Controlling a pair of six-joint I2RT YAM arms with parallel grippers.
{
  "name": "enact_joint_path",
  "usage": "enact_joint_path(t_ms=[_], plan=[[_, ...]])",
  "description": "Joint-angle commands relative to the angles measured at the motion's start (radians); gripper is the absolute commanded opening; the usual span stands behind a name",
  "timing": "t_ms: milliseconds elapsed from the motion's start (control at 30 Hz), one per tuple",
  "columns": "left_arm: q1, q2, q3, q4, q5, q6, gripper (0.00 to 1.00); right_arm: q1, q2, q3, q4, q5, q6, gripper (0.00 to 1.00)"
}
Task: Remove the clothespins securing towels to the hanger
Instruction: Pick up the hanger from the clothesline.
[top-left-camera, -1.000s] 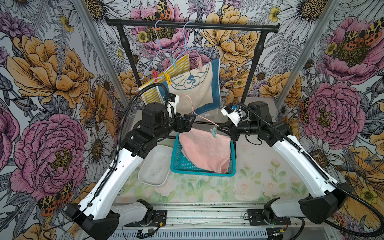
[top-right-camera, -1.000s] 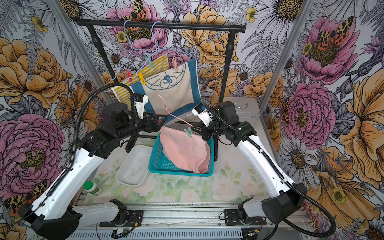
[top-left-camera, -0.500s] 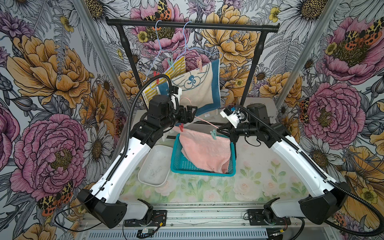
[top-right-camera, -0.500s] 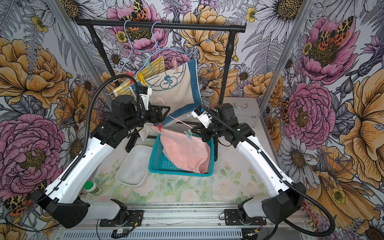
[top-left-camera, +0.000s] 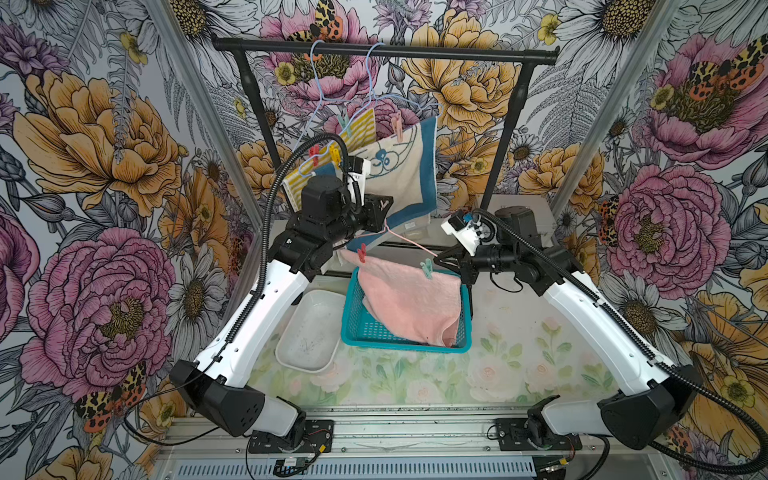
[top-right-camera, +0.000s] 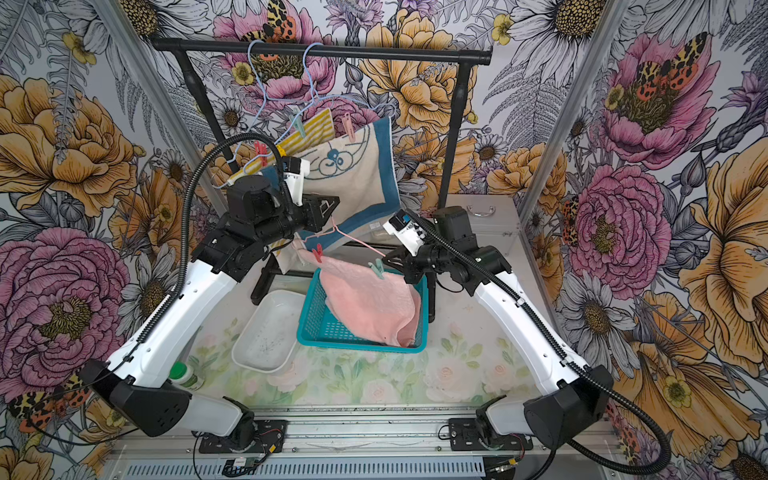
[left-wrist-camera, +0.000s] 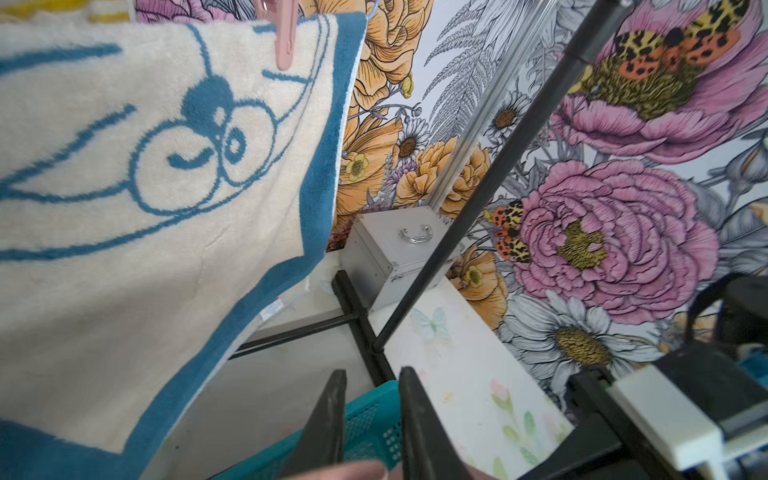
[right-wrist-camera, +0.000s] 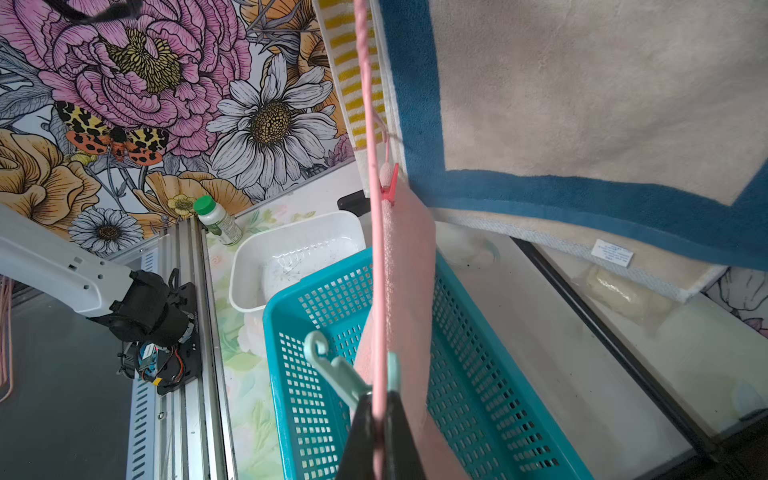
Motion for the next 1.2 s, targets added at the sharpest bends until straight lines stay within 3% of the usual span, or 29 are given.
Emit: enact_joint_path(t_ms=[0, 133, 167, 233, 333, 500, 767, 1033, 1167], plan=[[0.009, 0.002, 0.027, 0.027, 0.048, 0.007, 0.08, 0.002, 0.005, 0.035, 0.037, -0.031, -0.011, 0.0], [0.009, -0.003, 0.037, 0.025, 0.039, 0.007, 0.0, -0.005, 0.02, 0.067, 0.037, -0.009, -0.007, 0.01], [0.009, -0.005, 0.039, 0.026, 0.034, 0.006, 0.0, -0.005, 0.022, 0.075, 0.036, -0.002, -0.006, 0.07], [0.009, -0.007, 0.044, 0.021, 0.01, 0.003, 0.0, -0.015, 0.019, 0.089, 0.037, 0.005, 0.0, 0.27], [0.009, -0.001, 0.065, -0.004, -0.042, 0.001, 0.0, -0.028, -0.003, 0.098, 0.037, 0.035, 0.012, 0.45], [0.008, 0.01, 0.1, -0.042, -0.132, -0.014, 0.0, -0.045, -0.06, 0.098, 0.039, 0.131, 0.027, 0.62], [-0.043, 0.071, 0.259, -0.204, -0.404, -0.041, 0.0, -0.078, -0.135, 0.087, 0.08, 0.257, 0.093, 0.66], [-0.109, 0.203, 0.638, -0.434, -0.544, -0.022, 0.0, -0.102, -0.138, 0.12, 0.098, 0.311, 0.16, 0.66], [-0.122, 0.189, 0.574, -0.433, -0.551, -0.044, 0.0, -0.103, -0.154, 0.083, 0.11, 0.306, 0.174, 0.66]])
